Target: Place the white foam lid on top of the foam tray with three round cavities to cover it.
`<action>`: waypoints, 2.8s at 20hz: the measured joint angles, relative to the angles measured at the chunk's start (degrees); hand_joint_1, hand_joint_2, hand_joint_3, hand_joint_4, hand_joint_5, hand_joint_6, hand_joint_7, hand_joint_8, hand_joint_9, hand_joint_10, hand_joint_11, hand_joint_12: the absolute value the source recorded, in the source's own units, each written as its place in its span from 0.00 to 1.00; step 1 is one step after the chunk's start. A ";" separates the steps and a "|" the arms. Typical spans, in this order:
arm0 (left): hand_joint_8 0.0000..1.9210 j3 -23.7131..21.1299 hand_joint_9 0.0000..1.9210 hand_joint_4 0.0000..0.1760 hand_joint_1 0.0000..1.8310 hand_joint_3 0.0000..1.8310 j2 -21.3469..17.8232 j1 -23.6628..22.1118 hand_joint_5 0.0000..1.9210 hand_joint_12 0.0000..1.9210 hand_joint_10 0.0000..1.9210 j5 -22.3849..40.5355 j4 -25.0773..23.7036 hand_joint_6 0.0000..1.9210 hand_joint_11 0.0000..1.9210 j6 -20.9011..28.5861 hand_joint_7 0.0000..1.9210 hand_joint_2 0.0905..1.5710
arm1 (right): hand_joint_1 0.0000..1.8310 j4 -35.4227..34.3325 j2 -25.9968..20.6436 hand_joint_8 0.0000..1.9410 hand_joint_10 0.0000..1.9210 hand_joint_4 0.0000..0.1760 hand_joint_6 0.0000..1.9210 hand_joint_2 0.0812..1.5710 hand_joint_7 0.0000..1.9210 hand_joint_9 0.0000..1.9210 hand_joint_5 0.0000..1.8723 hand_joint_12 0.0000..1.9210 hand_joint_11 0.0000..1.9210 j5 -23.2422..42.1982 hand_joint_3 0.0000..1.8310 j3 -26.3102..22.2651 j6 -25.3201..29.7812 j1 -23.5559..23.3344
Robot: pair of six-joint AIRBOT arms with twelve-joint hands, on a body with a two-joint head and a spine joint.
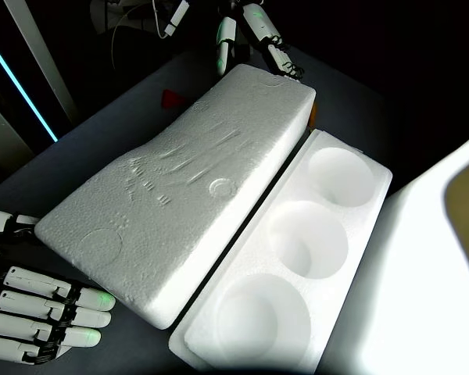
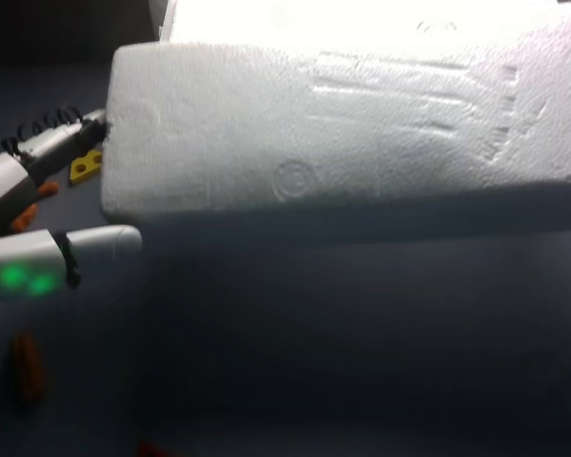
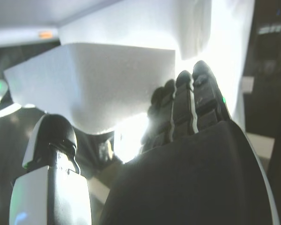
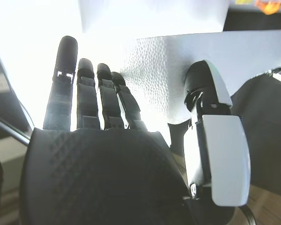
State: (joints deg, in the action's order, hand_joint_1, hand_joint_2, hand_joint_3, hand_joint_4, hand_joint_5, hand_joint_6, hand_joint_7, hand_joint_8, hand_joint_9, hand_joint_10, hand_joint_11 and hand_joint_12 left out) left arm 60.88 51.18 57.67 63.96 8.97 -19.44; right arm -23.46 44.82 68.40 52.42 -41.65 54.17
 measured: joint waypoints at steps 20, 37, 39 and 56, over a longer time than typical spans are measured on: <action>0.00 13.90 0.00 0.00 0.29 0.00 9.55 -17.53 0.09 0.00 0.00 -7.93 -0.17 0.01 0.00 1.27 0.01 0.69 | 0.23 -0.07 3.65 0.05 0.14 0.00 0.08 0.79 0.03 0.00 0.00 0.88 0.00 -14.38 0.00 12.33 -1.70 -17.31; 0.00 23.10 0.00 0.00 0.30 0.00 15.43 -25.49 0.09 0.34 0.00 -14.03 1.90 0.00 0.00 2.08 0.00 0.70 | 0.23 0.24 9.27 0.03 0.04 0.00 0.00 0.74 0.00 0.00 0.00 1.00 0.00 -25.35 0.00 20.59 -3.28 -27.19; 0.00 23.65 0.00 0.00 0.29 0.00 15.87 -25.62 0.09 0.34 0.00 -16.35 1.90 0.00 0.00 2.23 0.00 0.70 | 0.25 0.13 9.46 0.00 0.00 0.00 0.00 0.74 0.00 0.00 0.00 1.00 0.00 -26.08 0.00 21.22 -3.61 -28.33; 0.00 27.91 0.00 0.00 0.28 0.00 18.38 -26.21 0.04 0.25 0.00 -22.58 1.09 0.00 0.00 2.58 0.00 0.70 | 0.29 0.26 11.61 0.08 0.22 0.00 0.12 0.78 0.05 0.00 0.00 0.77 0.00 -31.87 0.00 24.81 -4.70 -29.24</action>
State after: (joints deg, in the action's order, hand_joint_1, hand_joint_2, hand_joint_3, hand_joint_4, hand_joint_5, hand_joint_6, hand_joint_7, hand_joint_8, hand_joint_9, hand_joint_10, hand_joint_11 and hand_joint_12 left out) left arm 88.79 69.56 31.46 41.39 10.07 -16.86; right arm -23.20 56.42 36.53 77.23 -46.35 24.93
